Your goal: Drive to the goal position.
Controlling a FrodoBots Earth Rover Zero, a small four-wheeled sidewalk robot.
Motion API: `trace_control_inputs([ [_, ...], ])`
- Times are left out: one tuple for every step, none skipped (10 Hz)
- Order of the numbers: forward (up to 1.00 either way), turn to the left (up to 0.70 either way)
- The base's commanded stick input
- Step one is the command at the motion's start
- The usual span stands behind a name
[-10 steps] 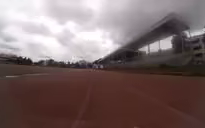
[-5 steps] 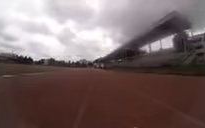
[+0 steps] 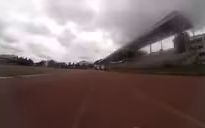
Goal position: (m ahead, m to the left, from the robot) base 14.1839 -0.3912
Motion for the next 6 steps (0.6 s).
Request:
trace_control_inputs([
  [0.70,0.00],
  [0.70,0.00],
  [0.70,0.00],
  [0.70,0.00],
  [0.70,0.00],
  [0.70,0.00],
])
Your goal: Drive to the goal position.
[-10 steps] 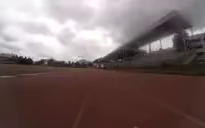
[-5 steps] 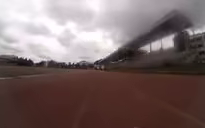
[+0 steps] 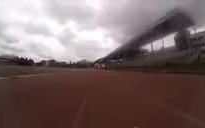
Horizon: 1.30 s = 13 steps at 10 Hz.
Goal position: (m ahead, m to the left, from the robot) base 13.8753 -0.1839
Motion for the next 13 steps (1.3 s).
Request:
trace_control_inputs([
  [0.70,0.00],
  [0.70,0.00],
  [0.70,0.00],
  [0.70,0.00],
  [0.70,0.00],
  [0.70,0.00],
  [0.70,0.00],
  [0.70,0.00],
  [0.70,0.00],
  [0.70,0.00],
  [0.70,0.00],
  [0.70,0.00],
  [0.70,0.00],
])
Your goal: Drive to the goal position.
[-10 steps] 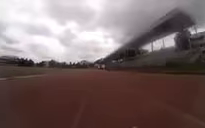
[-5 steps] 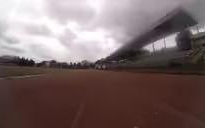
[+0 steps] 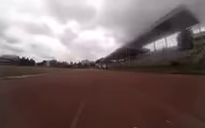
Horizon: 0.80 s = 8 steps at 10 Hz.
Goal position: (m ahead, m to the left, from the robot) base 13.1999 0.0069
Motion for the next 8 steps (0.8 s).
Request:
trace_control_inputs([
  [0.70,0.00],
  [0.70,0.00],
  [0.70,0.00],
  [0.70,0.00],
  [0.70,0.00],
  [0.70,0.00],
  [0.70,0.00],
  [0.70,0.00],
])
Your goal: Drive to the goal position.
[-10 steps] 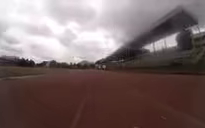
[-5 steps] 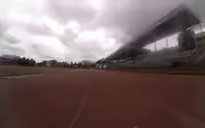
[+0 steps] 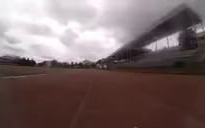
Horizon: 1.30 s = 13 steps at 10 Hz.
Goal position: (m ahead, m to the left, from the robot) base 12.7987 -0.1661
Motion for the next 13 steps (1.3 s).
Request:
trace_control_inputs([
  [0.70,0.00],
  [0.70,0.00],
  [0.70,0.00],
  [0.70,0.00],
  [0.70,0.00],
  [0.70,0.00],
  [0.70,0.00],
  [0.70,0.00],
  [0.70,0.00],
  [0.70,0.00],
  [0.70,0.00],
  [0.70,0.00],
  [0.70,0.00],
])
